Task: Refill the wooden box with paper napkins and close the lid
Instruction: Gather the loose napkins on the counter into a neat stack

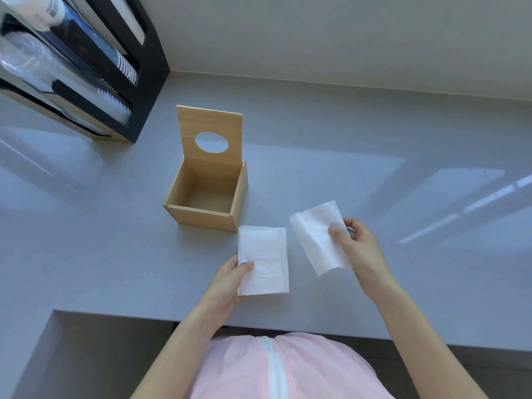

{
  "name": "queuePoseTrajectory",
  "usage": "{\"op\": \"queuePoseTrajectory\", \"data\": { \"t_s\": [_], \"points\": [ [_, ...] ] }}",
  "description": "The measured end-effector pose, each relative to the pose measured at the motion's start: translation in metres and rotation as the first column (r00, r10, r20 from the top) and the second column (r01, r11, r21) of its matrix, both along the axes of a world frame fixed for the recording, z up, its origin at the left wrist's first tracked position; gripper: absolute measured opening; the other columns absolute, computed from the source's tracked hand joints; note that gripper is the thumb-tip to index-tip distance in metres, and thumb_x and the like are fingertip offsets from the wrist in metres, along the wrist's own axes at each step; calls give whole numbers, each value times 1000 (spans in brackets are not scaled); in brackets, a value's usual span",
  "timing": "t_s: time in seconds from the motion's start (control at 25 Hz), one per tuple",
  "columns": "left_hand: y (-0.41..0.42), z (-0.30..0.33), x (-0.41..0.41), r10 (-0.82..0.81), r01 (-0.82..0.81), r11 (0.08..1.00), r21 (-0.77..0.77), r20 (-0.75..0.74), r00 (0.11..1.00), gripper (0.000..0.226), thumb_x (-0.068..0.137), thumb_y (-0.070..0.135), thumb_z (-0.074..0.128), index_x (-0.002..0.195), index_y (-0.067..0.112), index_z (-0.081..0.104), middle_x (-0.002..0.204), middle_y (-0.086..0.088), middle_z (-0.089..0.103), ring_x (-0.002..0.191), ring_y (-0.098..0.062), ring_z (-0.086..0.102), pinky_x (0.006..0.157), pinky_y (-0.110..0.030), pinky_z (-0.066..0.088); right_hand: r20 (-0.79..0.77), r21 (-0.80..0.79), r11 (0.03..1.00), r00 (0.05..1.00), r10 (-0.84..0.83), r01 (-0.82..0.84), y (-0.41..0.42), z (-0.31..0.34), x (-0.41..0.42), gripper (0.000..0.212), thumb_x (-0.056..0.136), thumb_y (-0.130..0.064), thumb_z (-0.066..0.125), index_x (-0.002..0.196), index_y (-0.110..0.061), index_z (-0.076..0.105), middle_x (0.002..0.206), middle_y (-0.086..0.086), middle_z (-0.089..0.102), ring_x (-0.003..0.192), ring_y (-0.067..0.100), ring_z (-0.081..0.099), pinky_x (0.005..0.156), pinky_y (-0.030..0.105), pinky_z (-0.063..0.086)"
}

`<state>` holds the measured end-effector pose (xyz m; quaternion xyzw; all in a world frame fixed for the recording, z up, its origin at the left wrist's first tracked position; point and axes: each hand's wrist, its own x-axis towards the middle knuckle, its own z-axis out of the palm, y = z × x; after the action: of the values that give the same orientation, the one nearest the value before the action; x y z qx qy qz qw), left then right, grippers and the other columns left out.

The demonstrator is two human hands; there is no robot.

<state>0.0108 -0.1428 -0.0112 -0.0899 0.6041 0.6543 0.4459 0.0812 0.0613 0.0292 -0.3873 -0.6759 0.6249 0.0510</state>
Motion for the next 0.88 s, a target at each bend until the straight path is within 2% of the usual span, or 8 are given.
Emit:
{"op": "queuePoseTrajectory", "data": {
  "t_s": [0.12, 0.2, 0.32, 0.4, 0.48, 0.64, 0.76, 0.88],
  "points": [
    [7, 7, 2, -17, 17, 999, 31, 21, 1000, 26, 94, 8, 38, 112, 14, 56, 102, -2, 67, 87, -16, 63, 67, -27, 53, -128, -273, 958, 990, 51, -85, -17, 13, -6, 12, 90, -11, 54, 87, -21, 59, 79, -5, 69, 65, 14, 63, 58, 28, 48],
    [10, 11, 4, -23, 22, 998, 55, 11, 1000, 29, 94, 10, 39, 119, 10, 54, 110, -9, 66, 91, -20, 63, 66, -27, 52, -140, -346, 928, 986, 91, -135, -36, 9, -9, 12, 89, -7, 54, 91, -18, 58, 85, -1, 70, 73, 17, 65, 66, 32, 49],
    [11, 14, 8, -30, 32, 993, 112, -18, 999, 39, 87, 25, 52, 122, 9, 55, 120, -13, 64, 103, -26, 62, 77, -33, 50, -36, -309, 941, 990, 133, -138, -59, -4, -7, 17, 88, -7, 57, 104, -13, 56, 100, 5, 68, 89, 22, 63, 78, 36, 48],
    [12, 16, 10, -22, 24, 991, 130, -23, 1000, 35, 89, 26, 50, 119, 9, 57, 116, -12, 67, 98, -22, 65, 76, -31, 51, 14, -211, 969, 991, 133, -127, -65, -12, -5, 20, 86, -9, 58, 105, -14, 55, 105, 3, 67, 93, 20, 62, 75, 29, 48],
    [13, 15, 13, -2, 1, 992, 127, 11, 1000, 34, 94, 22, 40, 119, 8, 57, 114, -13, 67, 94, -20, 65, 75, -31, 51, 40, -101, 987, 991, 126, -122, -67, -17, -3, 17, 86, -9, 58, 100, -17, 54, 106, 1, 65, 94, 18, 60, 70, 23, 46],
    [11, 11, 17, -20, 15, 992, 122, 44, 999, 38, 96, 29, 32, 115, 13, 62, 108, -7, 71, 93, -16, 67, 75, -29, 54, 73, -2, 989, 986, 150, -150, -69, -21, -1, 20, 84, -10, 58, 102, -14, 53, 105, -1, 63, 98, 19, 59, 76, 26, 44],
    [11, 9, 19, -3, -6, 988, 157, 60, 998, 42, 97, 37, 28, 115, 20, 61, 109, -4, 71, 99, -17, 66, 83, -35, 52, 77, 44, 986, 985, 157, -161, -70, -21, -1, 22, 83, -10, 58, 104, -16, 53, 101, -4, 60, 95, 17, 58, 75, 26, 44],
    [12, 5, 23, -1, 4, 999, 54, -64, 998, 28, 97, 27, 38, 115, 18, 56, 104, -2, 70, 93, -17, 66, 83, -35, 52, 87, 51, 986, 984, 155, -160, -69, -22, 0, 26, 82, -12, 60, 107, -16, 52, 102, -3, 59, 96, 19, 60, 74, 28, 46]
  ]
}}
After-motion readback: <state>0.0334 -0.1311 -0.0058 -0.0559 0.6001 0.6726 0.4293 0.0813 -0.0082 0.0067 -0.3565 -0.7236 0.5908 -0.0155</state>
